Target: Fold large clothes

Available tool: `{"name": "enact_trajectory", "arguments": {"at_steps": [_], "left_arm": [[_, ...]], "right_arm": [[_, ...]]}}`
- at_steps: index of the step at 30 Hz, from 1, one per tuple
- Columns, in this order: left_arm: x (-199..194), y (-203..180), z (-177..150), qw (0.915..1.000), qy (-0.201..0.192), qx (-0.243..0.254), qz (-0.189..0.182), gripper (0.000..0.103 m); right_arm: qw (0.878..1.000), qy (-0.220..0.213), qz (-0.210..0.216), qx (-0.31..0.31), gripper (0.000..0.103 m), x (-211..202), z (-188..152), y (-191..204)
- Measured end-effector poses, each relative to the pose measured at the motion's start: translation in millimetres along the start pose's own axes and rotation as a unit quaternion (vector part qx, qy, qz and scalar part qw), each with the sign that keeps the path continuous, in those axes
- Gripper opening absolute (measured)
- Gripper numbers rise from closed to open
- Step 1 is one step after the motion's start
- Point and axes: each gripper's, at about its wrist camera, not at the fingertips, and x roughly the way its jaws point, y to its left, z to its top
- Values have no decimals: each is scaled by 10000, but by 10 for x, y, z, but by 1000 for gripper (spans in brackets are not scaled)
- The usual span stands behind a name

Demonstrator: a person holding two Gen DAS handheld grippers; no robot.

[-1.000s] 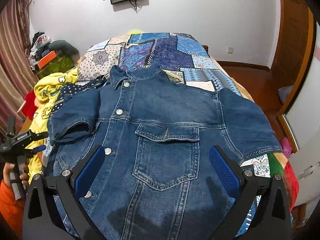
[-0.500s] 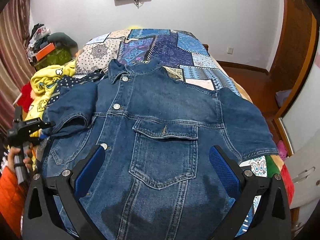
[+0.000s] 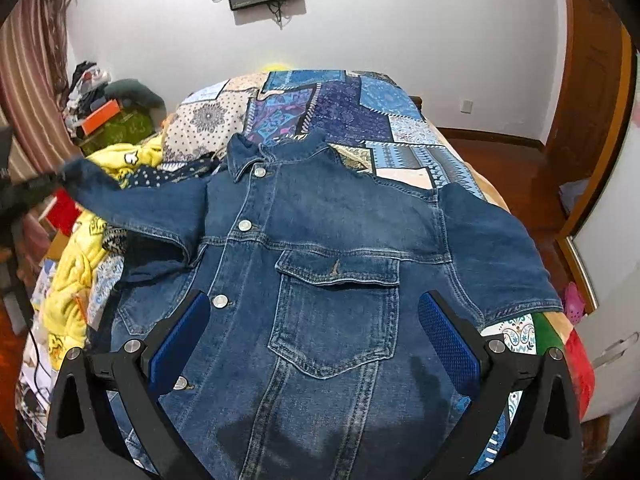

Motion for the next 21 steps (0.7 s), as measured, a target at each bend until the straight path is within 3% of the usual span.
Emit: {"name": "enact_trajectory", "arguments": {"at_steps": [6, 10, 15, 21], "left_arm": [[-121, -882, 314, 9961, -311, 668, -479, 9], [-25, -1486, 298, 9902, -277, 1086, -828, 8], [322, -2159, 62, 9811, 234, 1252, -1455, 8], [769, -2787, -432, 9665, 1038, 1452, -1842, 7]], "right_arm": [[9995, -128, 30, 270, 103, -110, -24, -243], [9985, -222, -12, 497, 103, -209, -28, -478], [9971, -253, -162, 694, 103, -265, -29, -748], [9953, -152, -398, 875, 103, -252, -84, -1039]]}}
